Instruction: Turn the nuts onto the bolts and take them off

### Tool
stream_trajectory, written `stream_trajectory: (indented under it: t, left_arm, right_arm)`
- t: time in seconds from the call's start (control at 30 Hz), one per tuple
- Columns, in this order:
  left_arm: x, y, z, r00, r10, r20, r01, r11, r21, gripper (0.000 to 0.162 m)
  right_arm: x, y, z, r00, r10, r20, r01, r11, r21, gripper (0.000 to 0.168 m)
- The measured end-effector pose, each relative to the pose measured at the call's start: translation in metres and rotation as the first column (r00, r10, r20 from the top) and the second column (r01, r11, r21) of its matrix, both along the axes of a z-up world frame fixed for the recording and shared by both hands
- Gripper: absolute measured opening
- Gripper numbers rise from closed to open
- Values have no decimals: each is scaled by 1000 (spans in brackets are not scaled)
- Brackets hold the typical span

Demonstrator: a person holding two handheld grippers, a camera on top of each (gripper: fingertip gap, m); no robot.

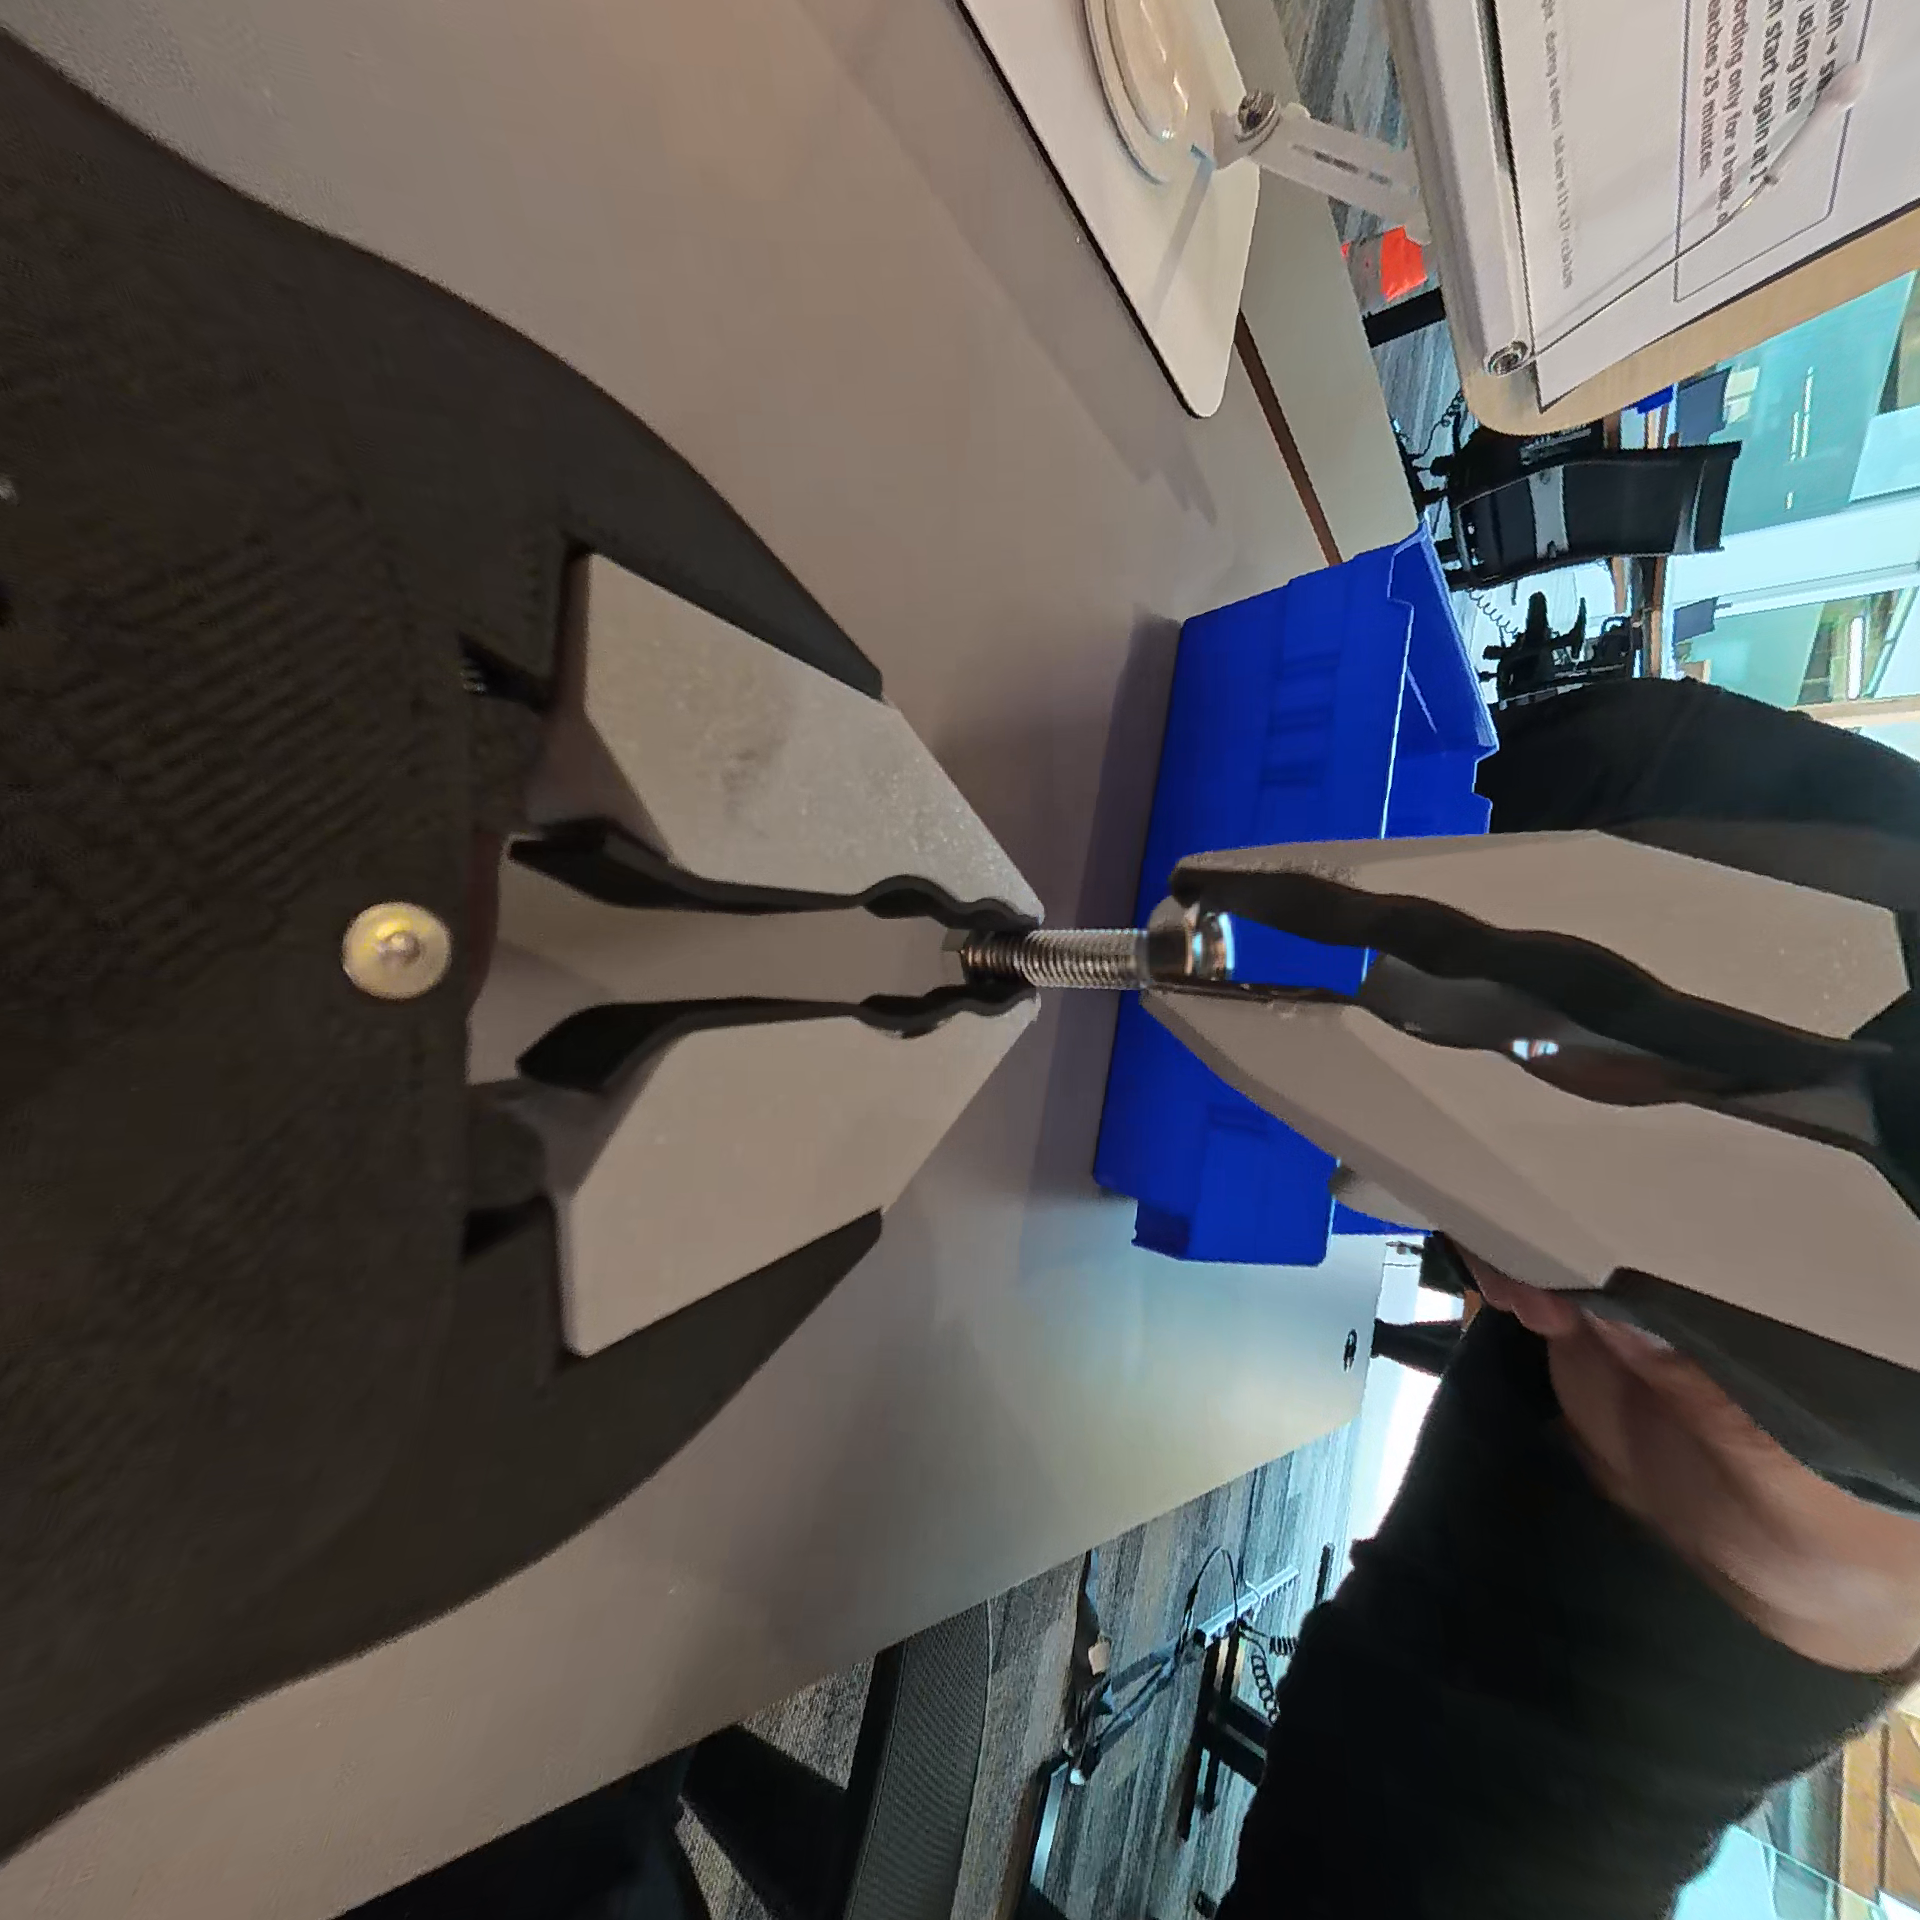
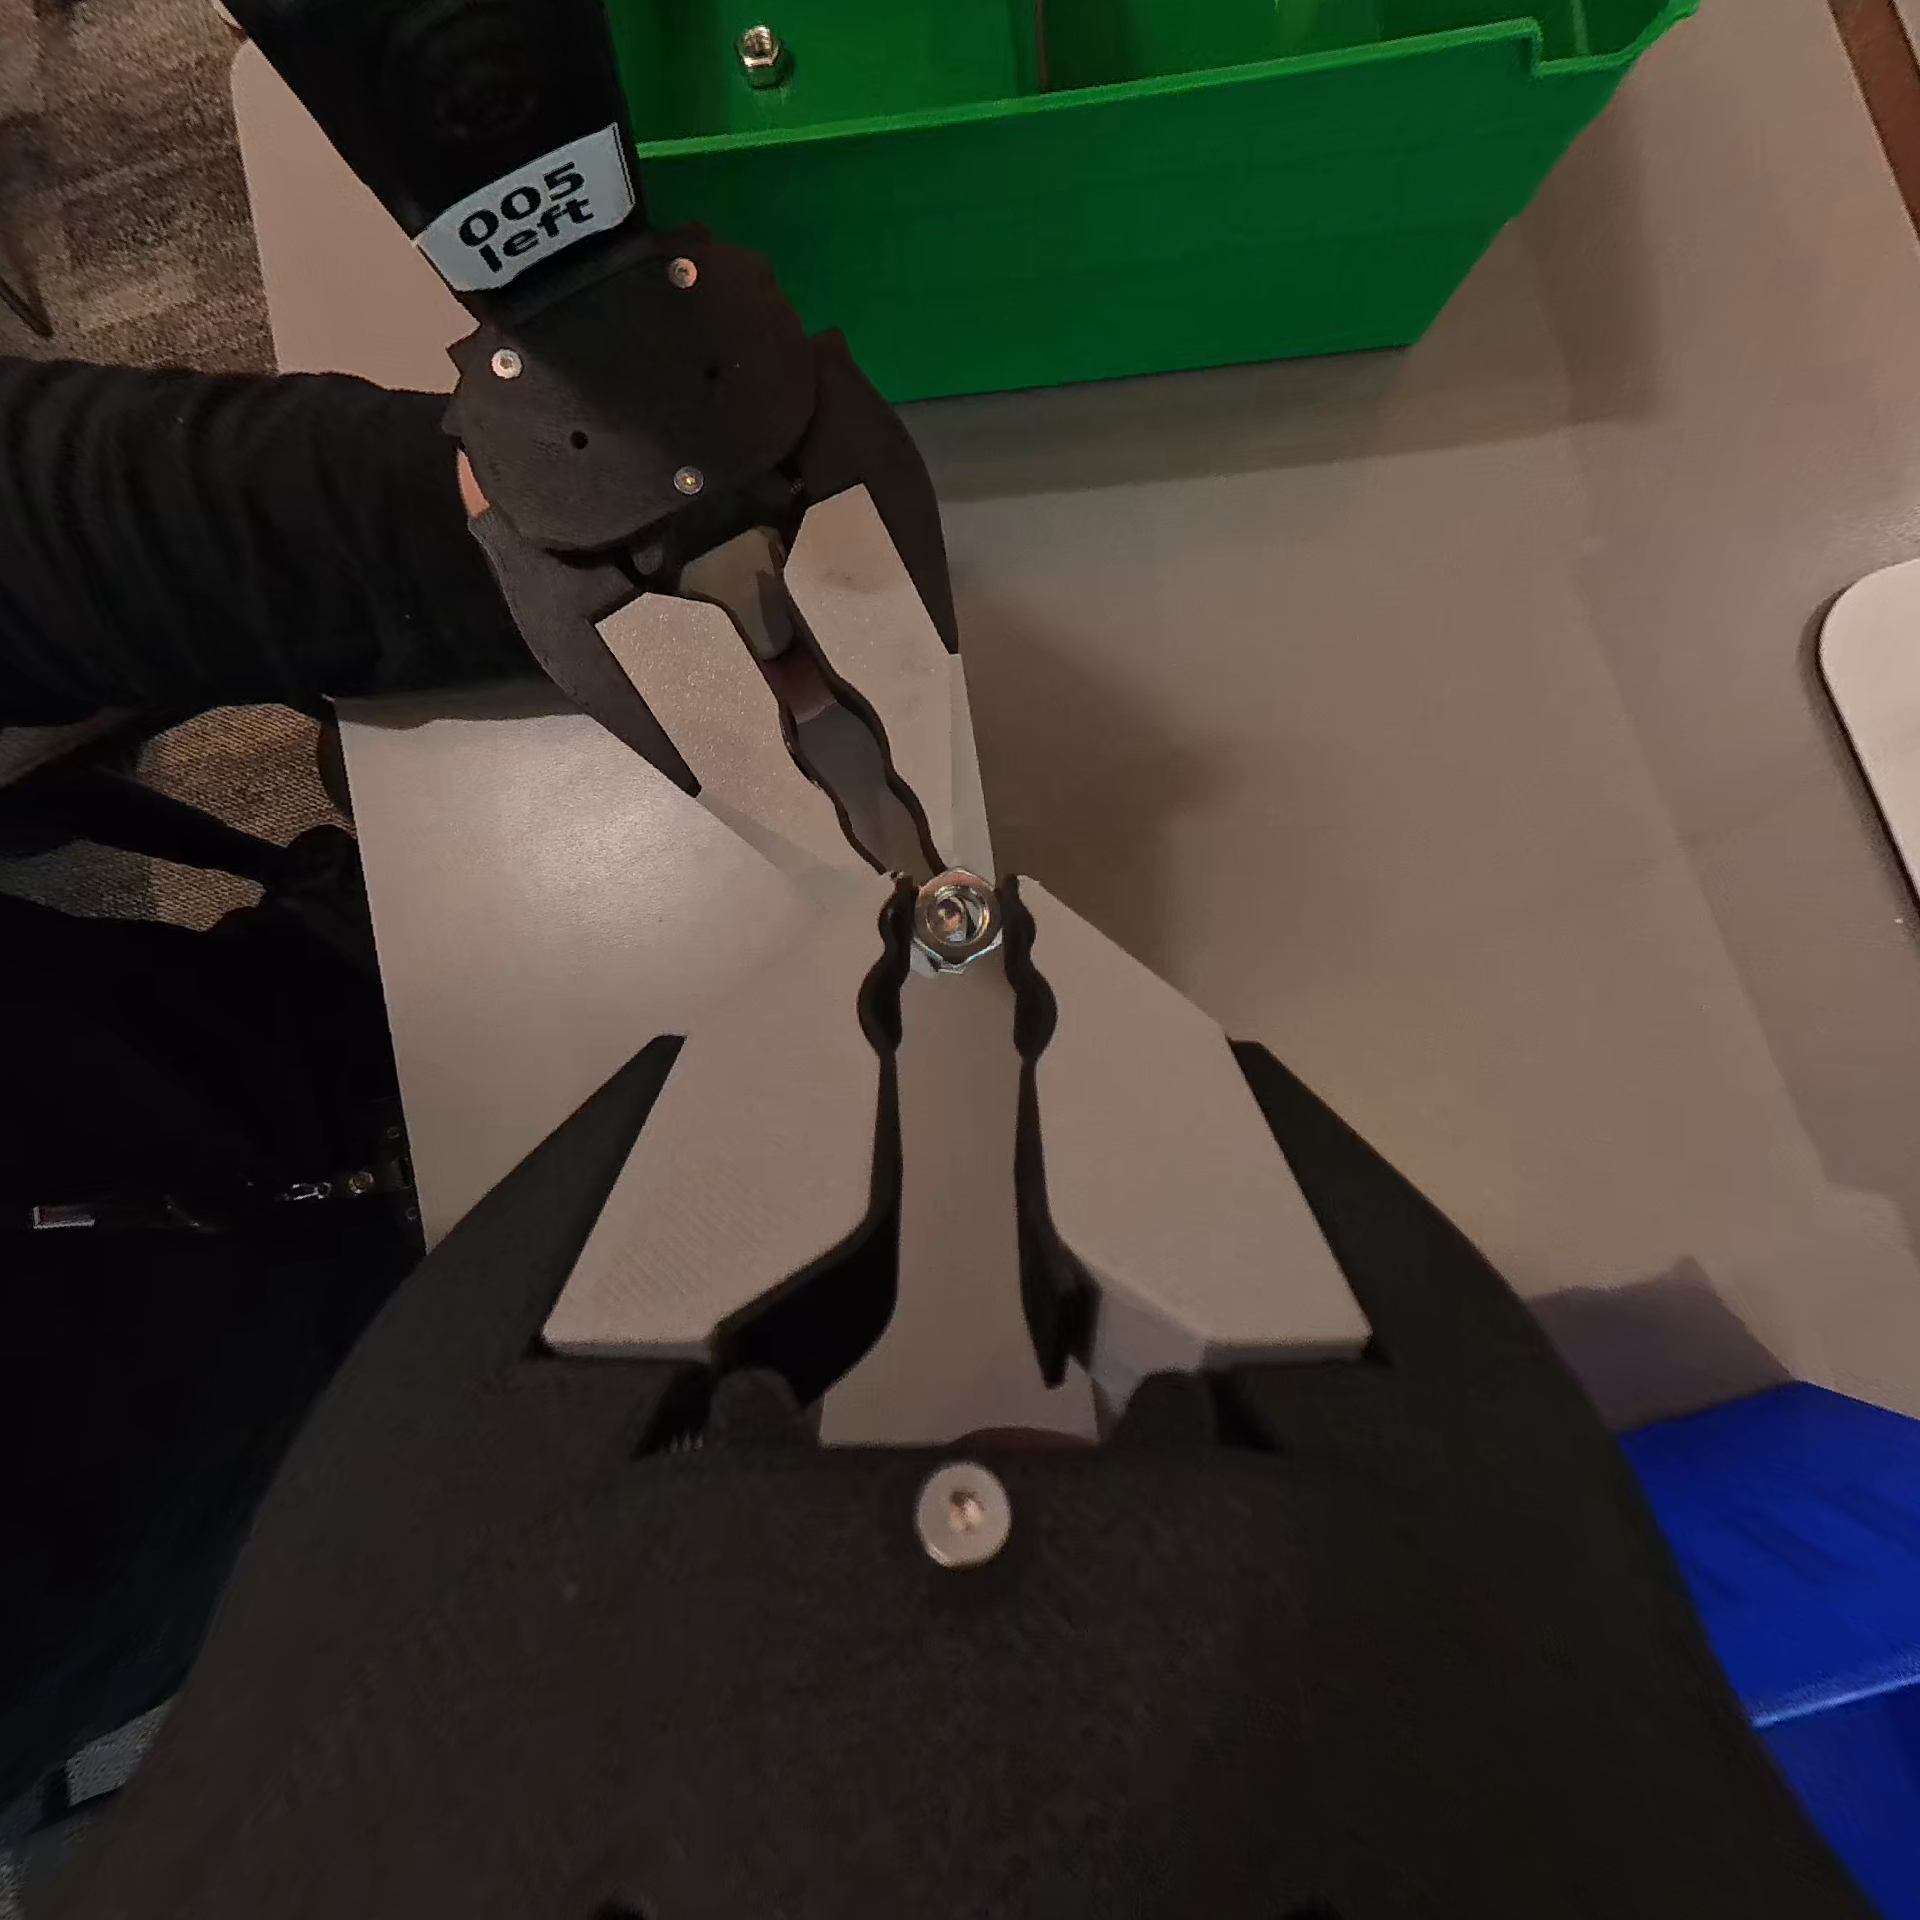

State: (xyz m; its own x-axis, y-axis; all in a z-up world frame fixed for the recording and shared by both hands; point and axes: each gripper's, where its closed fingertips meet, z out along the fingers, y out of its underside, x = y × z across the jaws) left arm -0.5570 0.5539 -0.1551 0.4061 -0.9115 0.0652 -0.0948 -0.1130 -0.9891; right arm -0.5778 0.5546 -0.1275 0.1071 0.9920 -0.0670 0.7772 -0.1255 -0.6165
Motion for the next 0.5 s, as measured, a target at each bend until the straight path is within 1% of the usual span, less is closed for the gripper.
stream_trajectory:
  t: [0.3,0.5]
  left_arm:
    - [-1,1,2,1000,2,18,-2,1000,-5,6]
    - [0,1,-2,1000,12,-17,-12,1000,-1,7]
  right_arm:
    - [-3,-2,-1,1000,8,-9,-8,1000,6,14]
    - [-3,-2,-6,1000,23,17,-24,998,60,14]
